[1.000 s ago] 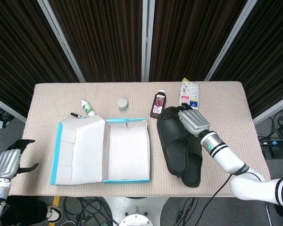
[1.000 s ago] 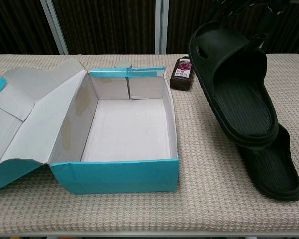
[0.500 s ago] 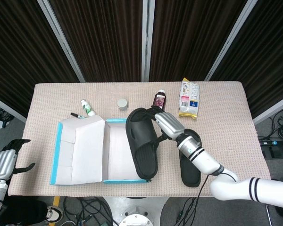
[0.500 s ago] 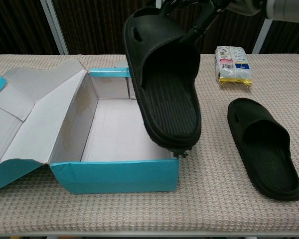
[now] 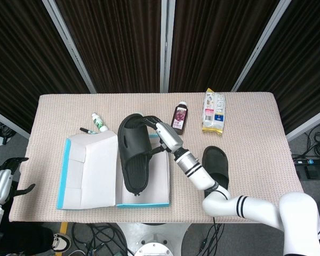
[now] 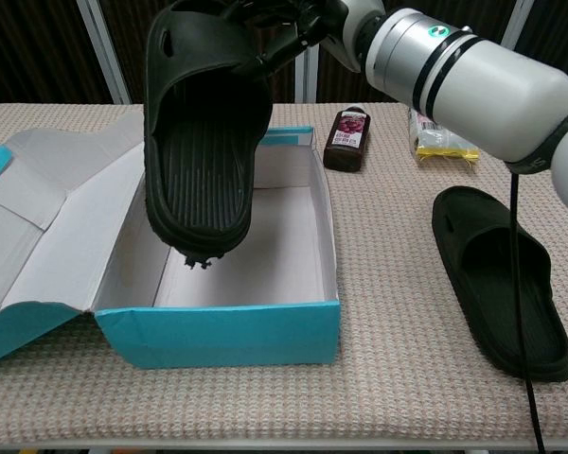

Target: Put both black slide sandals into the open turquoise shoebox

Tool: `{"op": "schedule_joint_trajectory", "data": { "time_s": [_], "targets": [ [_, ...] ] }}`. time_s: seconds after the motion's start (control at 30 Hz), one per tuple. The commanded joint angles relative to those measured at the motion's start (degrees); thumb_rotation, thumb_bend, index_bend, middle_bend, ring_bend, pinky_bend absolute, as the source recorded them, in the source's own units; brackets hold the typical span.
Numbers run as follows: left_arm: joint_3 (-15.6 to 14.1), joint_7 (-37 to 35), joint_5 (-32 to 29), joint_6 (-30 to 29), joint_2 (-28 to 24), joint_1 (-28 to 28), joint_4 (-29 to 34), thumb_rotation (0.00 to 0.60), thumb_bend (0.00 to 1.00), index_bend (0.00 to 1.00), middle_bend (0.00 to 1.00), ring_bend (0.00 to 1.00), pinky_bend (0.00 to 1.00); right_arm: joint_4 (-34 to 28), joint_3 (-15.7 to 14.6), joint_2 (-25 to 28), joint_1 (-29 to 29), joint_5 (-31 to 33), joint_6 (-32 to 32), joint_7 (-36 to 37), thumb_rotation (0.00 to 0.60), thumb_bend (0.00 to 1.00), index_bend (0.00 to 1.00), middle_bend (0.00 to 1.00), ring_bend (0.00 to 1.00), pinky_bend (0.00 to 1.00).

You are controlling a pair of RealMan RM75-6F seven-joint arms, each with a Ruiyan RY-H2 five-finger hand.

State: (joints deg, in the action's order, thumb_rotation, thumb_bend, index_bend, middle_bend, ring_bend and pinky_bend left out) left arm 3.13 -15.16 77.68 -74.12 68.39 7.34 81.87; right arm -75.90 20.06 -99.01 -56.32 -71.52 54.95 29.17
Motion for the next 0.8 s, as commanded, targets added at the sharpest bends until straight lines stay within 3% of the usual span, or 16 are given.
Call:
{"op": "schedule_joint_trajectory", "data": {
  "time_s": [0.03, 0.8],
  "targets": [
    [0.02, -0.72, -0.07, 0.17, 0.1, -0.12, -0.52, 0.6, 0.17, 0.22, 0.2, 0.13, 0.24, 2.42, 0.19, -2.41, -0.6, -1.46, 0.24, 2.76, 0.6, 0.06, 0.23, 0.51, 0.14, 0.13],
    [0.25, -2.82, 0.31, 1.08, 0.47, 0.12, -3.01, 0.6, 0.17, 0.22, 0.2, 0.13, 0.24, 14.38, 0.52, -11.75, -3.69, -3.0, -6.73, 14.42, 0.6, 0.05, 0.23, 0.51, 0.14, 0.17]
  ]
}}
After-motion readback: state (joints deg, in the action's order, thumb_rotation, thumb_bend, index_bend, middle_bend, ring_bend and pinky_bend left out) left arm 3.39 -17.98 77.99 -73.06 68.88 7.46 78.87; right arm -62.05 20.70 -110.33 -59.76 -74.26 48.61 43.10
